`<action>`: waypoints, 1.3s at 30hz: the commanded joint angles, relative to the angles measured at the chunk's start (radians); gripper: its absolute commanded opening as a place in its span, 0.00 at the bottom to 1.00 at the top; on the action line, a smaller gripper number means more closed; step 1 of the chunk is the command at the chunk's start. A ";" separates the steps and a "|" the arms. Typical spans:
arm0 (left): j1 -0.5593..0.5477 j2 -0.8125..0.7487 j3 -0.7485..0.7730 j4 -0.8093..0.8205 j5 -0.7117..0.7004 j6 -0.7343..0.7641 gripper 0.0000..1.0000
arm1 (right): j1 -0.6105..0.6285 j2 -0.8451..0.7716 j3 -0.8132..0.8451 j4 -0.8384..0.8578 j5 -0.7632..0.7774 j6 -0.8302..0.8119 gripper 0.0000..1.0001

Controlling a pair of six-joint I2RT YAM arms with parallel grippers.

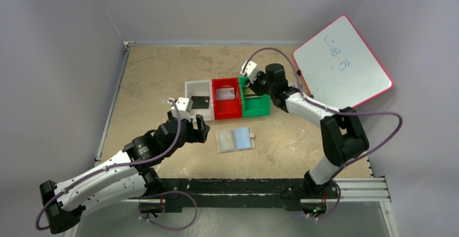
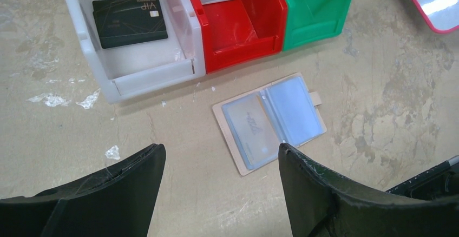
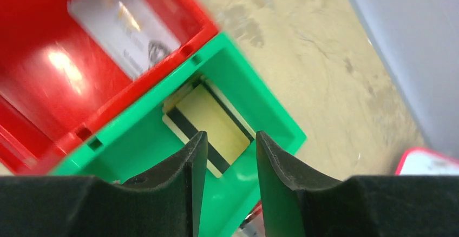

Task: Take the credit cards out of the card holder
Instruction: Place the credit card in the storage box.

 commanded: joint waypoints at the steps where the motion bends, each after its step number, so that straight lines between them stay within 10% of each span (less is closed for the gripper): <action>1: 0.001 -0.047 0.001 0.009 -0.066 -0.029 0.76 | 0.001 -0.082 0.080 -0.061 0.149 0.691 0.41; 13: 0.001 -0.101 -0.002 -0.022 -0.152 -0.063 0.76 | 0.021 -0.061 0.070 -0.252 0.168 1.024 0.24; 39: 0.003 -0.074 0.011 -0.015 -0.145 -0.074 0.76 | 0.040 0.200 0.178 -0.244 0.310 1.058 0.15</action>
